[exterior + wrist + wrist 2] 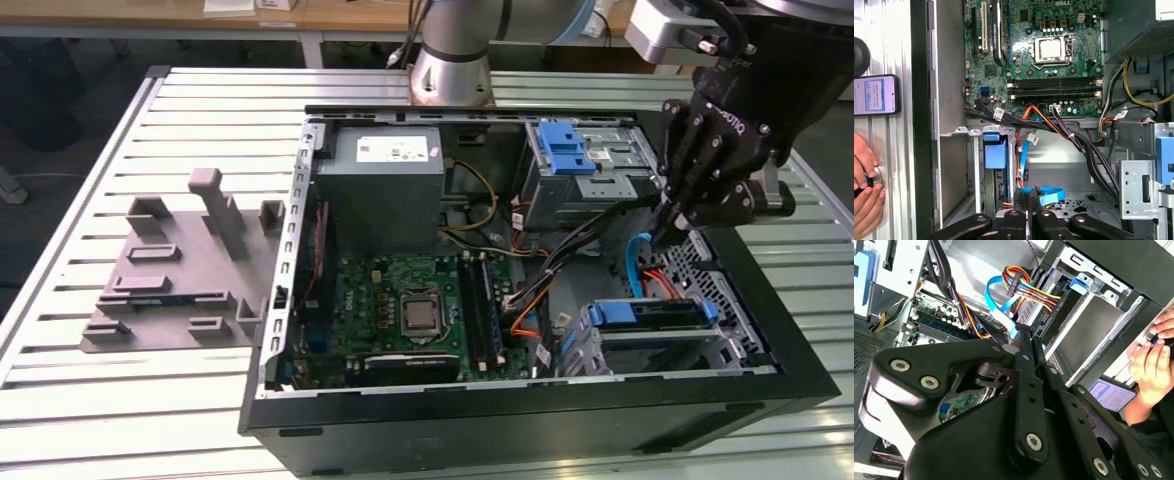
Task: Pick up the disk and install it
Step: 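Insert the second disk wire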
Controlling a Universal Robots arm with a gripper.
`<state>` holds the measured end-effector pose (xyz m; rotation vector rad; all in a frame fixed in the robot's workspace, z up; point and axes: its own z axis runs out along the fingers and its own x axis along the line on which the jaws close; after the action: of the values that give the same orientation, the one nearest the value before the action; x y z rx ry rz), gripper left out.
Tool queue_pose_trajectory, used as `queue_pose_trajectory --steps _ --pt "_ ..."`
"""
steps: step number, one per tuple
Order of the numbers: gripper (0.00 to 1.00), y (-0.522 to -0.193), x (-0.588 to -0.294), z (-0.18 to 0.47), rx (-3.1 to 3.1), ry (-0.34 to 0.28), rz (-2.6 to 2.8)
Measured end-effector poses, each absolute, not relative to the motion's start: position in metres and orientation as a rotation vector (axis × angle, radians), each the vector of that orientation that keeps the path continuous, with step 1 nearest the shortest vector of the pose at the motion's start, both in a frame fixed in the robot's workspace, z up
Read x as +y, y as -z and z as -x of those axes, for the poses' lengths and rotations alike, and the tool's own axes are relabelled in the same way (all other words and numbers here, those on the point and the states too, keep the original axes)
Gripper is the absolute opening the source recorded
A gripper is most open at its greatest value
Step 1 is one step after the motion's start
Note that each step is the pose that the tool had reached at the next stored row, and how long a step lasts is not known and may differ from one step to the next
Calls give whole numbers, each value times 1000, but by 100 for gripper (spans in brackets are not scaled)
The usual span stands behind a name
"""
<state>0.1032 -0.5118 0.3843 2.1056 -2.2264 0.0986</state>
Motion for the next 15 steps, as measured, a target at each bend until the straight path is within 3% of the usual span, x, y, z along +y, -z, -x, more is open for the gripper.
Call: queue_pose_trajectory --steps 3,4,15 --pt "19 -384 -512 -103 -2226 -99 -2106" --pt "25 -384 -512 -103 -2226 -99 -2106" --pt "25 -383 -512 -103 -2226 -99 -2106"
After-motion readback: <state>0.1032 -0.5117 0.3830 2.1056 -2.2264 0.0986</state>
